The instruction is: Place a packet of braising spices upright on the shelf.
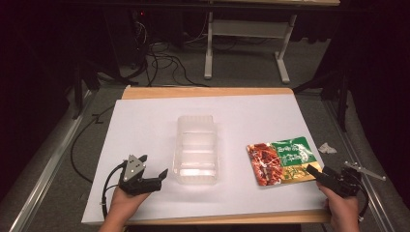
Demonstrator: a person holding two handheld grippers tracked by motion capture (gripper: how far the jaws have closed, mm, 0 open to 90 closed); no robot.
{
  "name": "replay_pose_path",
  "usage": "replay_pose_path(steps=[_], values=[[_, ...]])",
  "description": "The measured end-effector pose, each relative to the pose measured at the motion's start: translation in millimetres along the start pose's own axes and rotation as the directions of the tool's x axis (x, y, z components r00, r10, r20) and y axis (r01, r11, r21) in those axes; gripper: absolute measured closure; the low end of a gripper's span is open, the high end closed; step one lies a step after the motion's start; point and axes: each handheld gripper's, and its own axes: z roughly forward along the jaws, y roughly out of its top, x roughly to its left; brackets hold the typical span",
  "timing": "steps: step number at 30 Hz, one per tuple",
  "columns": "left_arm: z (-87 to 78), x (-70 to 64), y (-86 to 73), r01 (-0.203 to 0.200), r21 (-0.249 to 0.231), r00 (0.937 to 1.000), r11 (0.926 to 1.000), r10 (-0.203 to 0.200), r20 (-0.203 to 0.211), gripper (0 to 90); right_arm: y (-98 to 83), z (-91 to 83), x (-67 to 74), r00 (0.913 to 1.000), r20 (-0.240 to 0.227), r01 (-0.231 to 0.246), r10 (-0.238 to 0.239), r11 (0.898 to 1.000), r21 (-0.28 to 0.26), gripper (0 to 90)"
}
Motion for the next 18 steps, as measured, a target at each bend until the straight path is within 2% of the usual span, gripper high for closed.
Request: replay_pose_path(steps=[2,8,16,18], values=[[1.8,0.0,-0.5,-0.002,0.009,1.0,1.0,0.002,0.005,11.9,-0.6,4.3,0.6,0.9999,-0.009,-0.009,0.009,1.0,0.021,15.3],[2.5,-4.4,-0.1,-0.011,0.011,0.9999,0.9999,0.011,0.01,11.9,-0.4,5.4,-0.5,0.9998,-0.003,-0.018,0.018,0.999,0.029,15.7],[2.8,-5.0,-0.2,-0.009,0.021,1.0,0.9997,0.009,0.003,11.9,0.5,6.1,-4.1,0.9979,-0.014,-0.063,0.064,0.997,0.043,18.0],[2.4,-5.9,0.1,-0.014,0.017,0.9999,0.9998,0.014,0.006,11.9,0.6,7.0,-4.6,0.9983,-0.019,-0.055,0.056,0.998,0.042,19.2]])
